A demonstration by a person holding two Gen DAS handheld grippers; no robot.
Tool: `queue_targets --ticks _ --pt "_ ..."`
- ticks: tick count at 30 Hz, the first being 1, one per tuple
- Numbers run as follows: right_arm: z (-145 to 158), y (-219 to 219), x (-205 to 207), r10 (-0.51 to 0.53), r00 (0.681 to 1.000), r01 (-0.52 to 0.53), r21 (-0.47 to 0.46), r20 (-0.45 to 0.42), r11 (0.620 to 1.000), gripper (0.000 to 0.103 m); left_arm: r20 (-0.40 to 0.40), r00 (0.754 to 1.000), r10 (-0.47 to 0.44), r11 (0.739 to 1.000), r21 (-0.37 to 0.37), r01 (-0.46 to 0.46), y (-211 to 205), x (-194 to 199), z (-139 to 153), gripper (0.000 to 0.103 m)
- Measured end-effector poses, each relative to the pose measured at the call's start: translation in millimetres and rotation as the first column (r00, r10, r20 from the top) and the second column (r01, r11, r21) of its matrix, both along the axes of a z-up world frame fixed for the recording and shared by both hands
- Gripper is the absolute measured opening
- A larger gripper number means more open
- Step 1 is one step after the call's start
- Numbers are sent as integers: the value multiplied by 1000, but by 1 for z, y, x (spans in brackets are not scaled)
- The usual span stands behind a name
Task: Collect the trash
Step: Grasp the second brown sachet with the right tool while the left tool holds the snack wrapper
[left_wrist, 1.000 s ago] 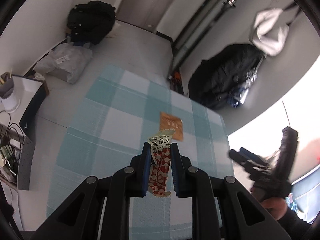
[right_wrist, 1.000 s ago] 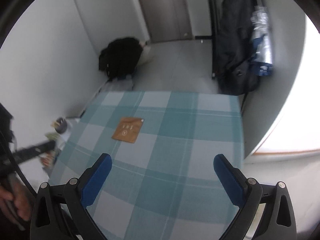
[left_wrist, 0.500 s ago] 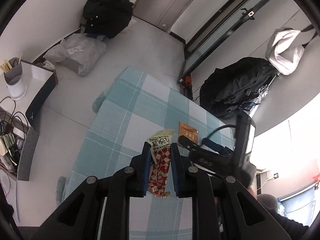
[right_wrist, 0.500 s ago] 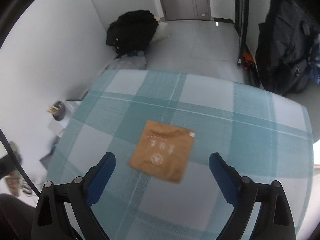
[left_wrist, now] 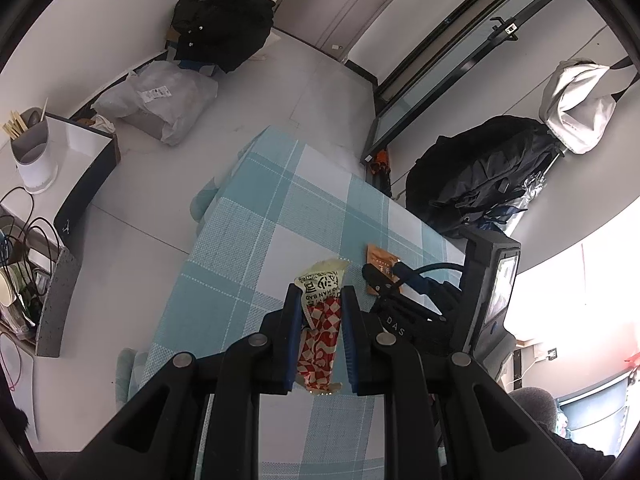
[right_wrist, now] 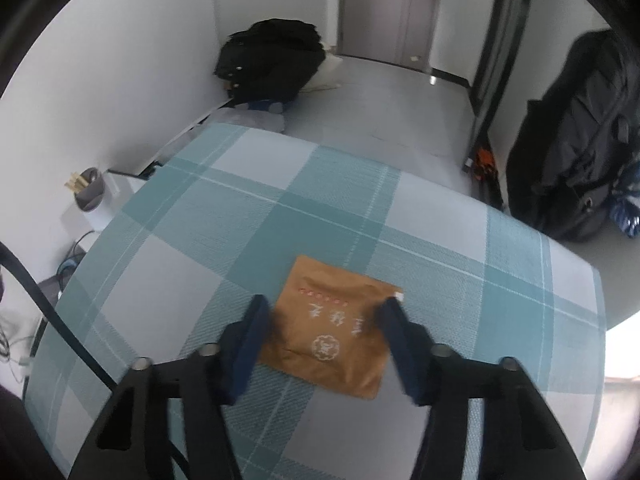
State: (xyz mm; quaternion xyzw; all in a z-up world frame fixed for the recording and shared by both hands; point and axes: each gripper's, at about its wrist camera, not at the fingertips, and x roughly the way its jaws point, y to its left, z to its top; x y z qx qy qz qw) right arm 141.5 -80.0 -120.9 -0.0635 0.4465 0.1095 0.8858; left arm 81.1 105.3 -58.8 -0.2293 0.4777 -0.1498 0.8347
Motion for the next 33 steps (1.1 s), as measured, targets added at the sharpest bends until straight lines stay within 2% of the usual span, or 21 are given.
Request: queue_targets --ticks 4,5,6,9,13,14,15,17,19,22,25,31,33 --pt "1 -2 -5 4 1000 -4 11 1 1000 32 3 1000 -4 1000 7 4 0 -1 0 14" --pt "2 -4 -6 3 1000 -3 12 2 1000 15 4 1000 -3 1000 9 3 0 -1 0 14" --pt "3 -7 -6 7 1000 -7 30 -11 1000 4 4 1000 -4 1000 13 4 0 -2 0 14" --pt "3 -20 -7 -6 999 9 82 -46 997 3 6 1000 -4 1000 12 4 0 -2 1 14" --pt "3 -42 -11 -46 996 59 184 -71 981 6 9 1000 -5 1000 12 5 0 -4 2 14" --pt "3 -46 -11 -57 995 72 206 -79 976 17 12 1000 -5 1000 12 5 1 -5 2 14" --pt "2 -49 -9 -68 994 86 219 -89 972 39 13 1000 -6 1000 11 5 1 -5 3 14" --pt "2 -50 -8 -83 993 100 220 -86 970 60 15 1000 -2 1000 10 2 3 -5 3 14" --pt "2 -42 -4 -69 994 84 200 -81 976 60 11 1000 4 1000 5 -4 5 -4 2 14" --pt "1 -23 0 -38 997 46 121 -64 992 65 2 1000 12 1000 -4 -12 7 -2 0 14" --pt "-1 -5 2 -15 999 15 4 -38 1000 67 2 1000 12 1000 -7 -12 8 -2 1 14" --pt "0 0 5 5 999 -5 0 -45 1000 53 2 1000 14 1000 -16 -14 11 -1 1 14" --pt "0 4 1 34 999 -35 -17 -34 999 41 3 1000 14 1000 -19 -14 12 -1 1 14"
